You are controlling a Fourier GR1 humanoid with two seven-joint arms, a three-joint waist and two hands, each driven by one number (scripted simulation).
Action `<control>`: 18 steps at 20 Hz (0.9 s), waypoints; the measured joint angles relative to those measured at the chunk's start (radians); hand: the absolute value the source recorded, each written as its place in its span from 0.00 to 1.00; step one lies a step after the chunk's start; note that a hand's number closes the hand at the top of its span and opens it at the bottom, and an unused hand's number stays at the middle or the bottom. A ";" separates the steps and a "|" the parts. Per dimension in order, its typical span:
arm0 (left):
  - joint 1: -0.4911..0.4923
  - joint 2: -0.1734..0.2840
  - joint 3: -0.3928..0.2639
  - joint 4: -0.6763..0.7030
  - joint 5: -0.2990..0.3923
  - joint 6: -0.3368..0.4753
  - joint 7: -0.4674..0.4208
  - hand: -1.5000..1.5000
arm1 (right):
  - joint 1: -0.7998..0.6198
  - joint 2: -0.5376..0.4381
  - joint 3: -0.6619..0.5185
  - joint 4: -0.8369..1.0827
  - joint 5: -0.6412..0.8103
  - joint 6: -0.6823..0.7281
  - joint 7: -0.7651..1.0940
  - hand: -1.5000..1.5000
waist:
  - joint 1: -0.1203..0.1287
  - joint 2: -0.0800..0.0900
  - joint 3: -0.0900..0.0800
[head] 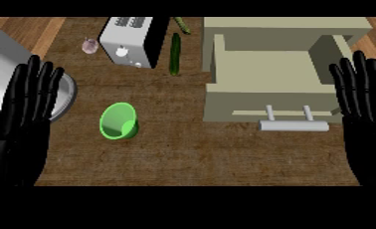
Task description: Pick up the cup, place it into the drawer and close the drawer
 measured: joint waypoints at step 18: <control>-0.075 -0.085 -0.005 0.160 0.203 -0.083 0.027 0.00 | -0.045 0.017 -0.003 0.057 -0.118 0.076 0.068 0.00 | -0.010 0.020 0.000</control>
